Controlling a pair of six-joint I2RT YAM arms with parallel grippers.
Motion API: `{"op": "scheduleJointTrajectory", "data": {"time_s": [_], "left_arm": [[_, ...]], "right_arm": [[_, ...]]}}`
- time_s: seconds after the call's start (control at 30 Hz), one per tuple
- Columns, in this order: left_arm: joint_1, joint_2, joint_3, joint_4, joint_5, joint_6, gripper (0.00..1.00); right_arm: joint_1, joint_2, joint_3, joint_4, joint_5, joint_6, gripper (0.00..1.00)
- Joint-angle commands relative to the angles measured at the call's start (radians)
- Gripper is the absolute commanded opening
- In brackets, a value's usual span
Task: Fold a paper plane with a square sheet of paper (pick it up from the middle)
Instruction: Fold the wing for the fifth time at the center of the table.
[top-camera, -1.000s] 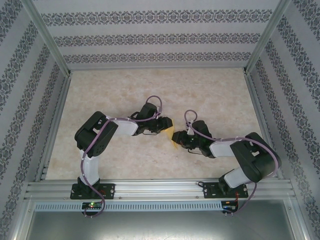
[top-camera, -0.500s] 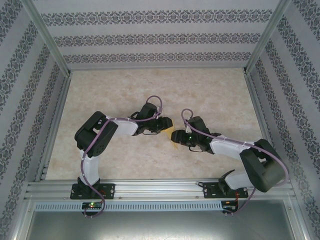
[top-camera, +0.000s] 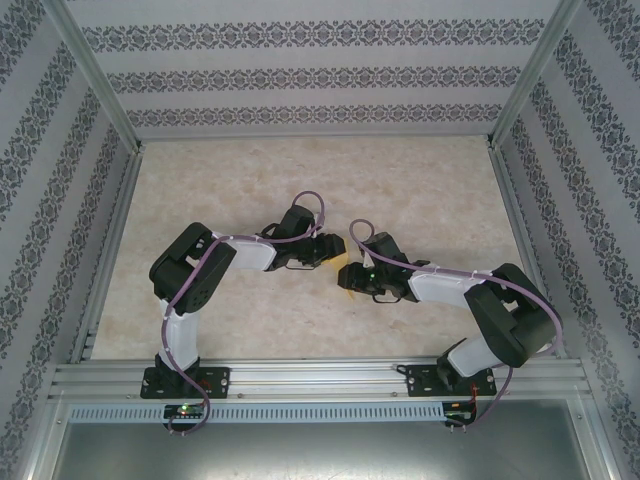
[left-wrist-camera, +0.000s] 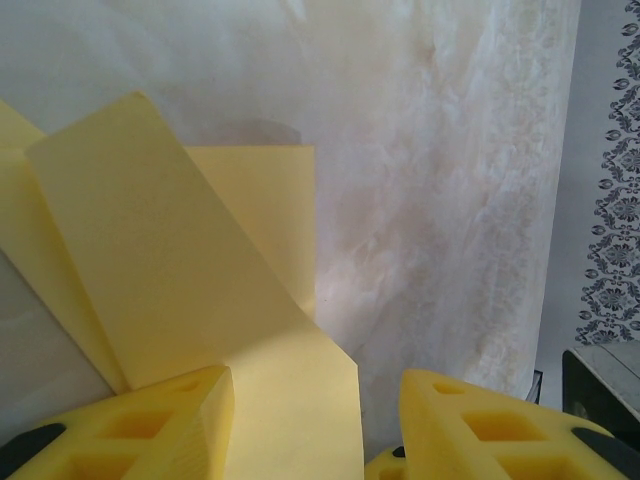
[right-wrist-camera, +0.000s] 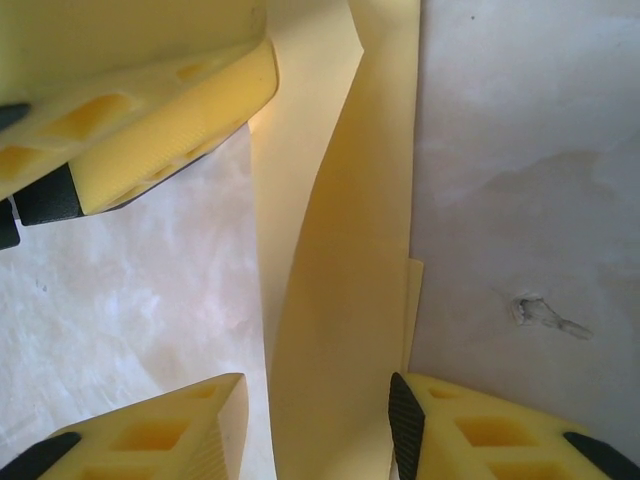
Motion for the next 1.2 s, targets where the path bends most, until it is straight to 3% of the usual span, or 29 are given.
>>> {"op": "scheduleJointTrajectory", "data": {"time_s": [0.0,0.27,0.6,0.9,0.97,1.07,1.17], "left_arm": [[-0.007,0.042,0.002,-0.054,-0.002,0.020,0.49],[-0.007,0.047,0.005,-0.056,0.003,0.020,0.49],[-0.007,0.049,0.006,-0.063,0.008,0.020,0.49],[-0.008,0.054,0.012,-0.080,0.011,0.028,0.49],[-0.008,0.057,0.015,-0.078,0.010,0.025,0.49],[-0.007,0.060,0.017,-0.077,0.012,0.025,0.49],[-0.007,0.060,0.019,-0.080,0.013,0.025,0.49]], "right_arm": [[-0.017,0.018,-0.020,-0.010,0.010,0.008,0.38],[-0.021,0.020,-0.041,-0.040,0.049,0.013,0.31],[0.011,0.033,-0.031,-0.111,0.087,-0.014,0.29],[-0.122,-0.199,-0.025,-0.073,-0.068,0.039,0.40],[-0.120,-0.206,-0.020,-0.039,-0.122,0.044,0.29],[-0.103,-0.181,-0.014,-0.007,-0.138,0.059,0.23],[-0.087,-0.149,-0.019,0.070,-0.172,0.088,0.09]]}}
